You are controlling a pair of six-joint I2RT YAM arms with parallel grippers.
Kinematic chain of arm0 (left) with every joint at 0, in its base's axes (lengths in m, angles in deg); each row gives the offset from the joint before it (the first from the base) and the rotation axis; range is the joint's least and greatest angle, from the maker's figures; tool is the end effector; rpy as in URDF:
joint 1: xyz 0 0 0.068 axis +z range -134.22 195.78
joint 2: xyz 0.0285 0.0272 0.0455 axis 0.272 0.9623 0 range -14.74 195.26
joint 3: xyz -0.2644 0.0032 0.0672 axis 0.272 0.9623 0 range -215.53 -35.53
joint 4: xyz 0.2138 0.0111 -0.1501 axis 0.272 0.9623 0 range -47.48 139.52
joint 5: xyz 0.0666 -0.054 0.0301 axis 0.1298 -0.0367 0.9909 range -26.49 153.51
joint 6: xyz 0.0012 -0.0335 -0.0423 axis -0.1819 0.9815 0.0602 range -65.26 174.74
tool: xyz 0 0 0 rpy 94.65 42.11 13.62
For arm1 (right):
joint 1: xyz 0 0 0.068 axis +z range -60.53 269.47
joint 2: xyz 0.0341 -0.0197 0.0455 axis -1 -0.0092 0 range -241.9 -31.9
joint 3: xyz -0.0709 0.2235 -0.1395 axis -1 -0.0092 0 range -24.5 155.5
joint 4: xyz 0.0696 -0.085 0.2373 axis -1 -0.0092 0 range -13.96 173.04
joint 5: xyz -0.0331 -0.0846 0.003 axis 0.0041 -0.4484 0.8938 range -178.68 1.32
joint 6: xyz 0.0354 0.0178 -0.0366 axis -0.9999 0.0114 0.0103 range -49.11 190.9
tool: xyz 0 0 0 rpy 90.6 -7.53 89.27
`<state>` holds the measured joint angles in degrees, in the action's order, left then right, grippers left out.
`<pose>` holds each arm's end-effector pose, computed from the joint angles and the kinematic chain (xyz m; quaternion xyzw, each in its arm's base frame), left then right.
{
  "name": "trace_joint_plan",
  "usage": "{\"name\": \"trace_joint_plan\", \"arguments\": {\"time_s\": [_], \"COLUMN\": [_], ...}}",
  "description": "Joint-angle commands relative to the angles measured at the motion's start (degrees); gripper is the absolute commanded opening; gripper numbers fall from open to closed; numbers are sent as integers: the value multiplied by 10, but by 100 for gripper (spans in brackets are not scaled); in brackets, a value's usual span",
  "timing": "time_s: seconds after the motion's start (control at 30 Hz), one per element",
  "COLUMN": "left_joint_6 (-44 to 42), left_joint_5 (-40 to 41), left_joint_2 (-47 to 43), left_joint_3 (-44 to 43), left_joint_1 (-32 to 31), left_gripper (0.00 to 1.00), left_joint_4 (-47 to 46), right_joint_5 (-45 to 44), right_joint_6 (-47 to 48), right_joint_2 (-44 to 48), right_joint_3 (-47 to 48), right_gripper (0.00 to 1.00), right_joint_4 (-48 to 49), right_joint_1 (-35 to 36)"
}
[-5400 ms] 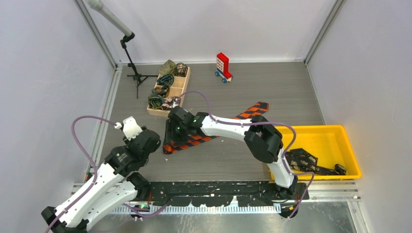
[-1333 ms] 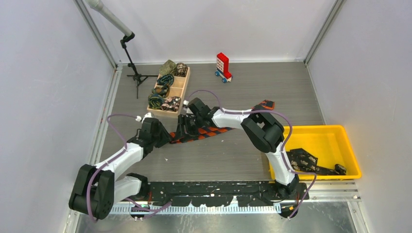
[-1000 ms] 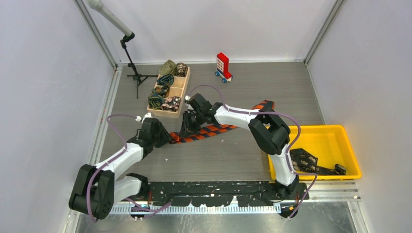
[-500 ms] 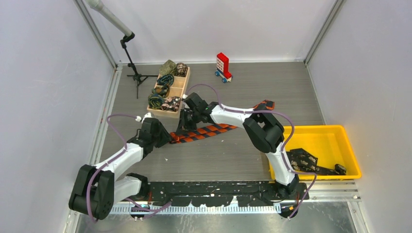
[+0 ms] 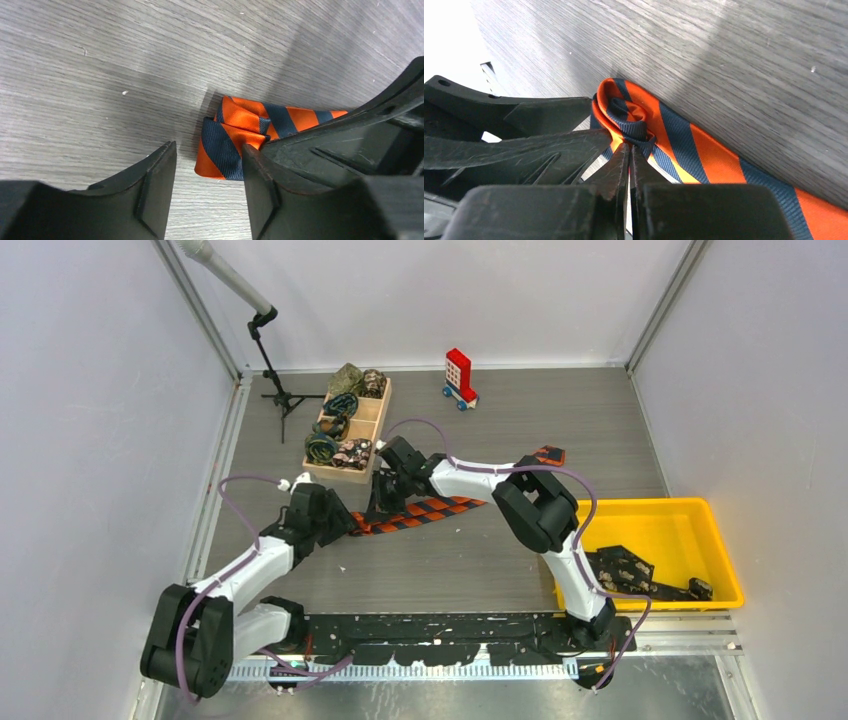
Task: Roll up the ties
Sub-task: Roll the tie at the center of the board.
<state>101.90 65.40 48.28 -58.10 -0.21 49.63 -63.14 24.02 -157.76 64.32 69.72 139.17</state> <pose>0.1922 -0.0538 0.1545 -0.2561 0.8962 -0.1764 0.3164 0.2949 0.3715 0.1460 -0.0975 0.9154 0.3852 0.0648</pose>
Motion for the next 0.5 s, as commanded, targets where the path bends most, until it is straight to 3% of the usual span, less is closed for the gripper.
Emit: {"name": "trace_joint_plan", "arguments": {"time_s": [0.0, 0.47], "left_joint_6": [-11, -37], "left_joint_5": [3, -42], "left_joint_2": [-30, 18], "left_joint_3": [-1, -10], "left_joint_1": [2, 3], "left_gripper": [56, 58], "left_joint_4": [9, -33], "right_joint_5": [-6, 2], "right_joint_6": [13, 20], "right_joint_2": [-6, -15], "right_joint_3": [3, -26], "right_gripper": [6, 4], "right_joint_4": [7, 23], "right_joint_1": [0, -4]}}
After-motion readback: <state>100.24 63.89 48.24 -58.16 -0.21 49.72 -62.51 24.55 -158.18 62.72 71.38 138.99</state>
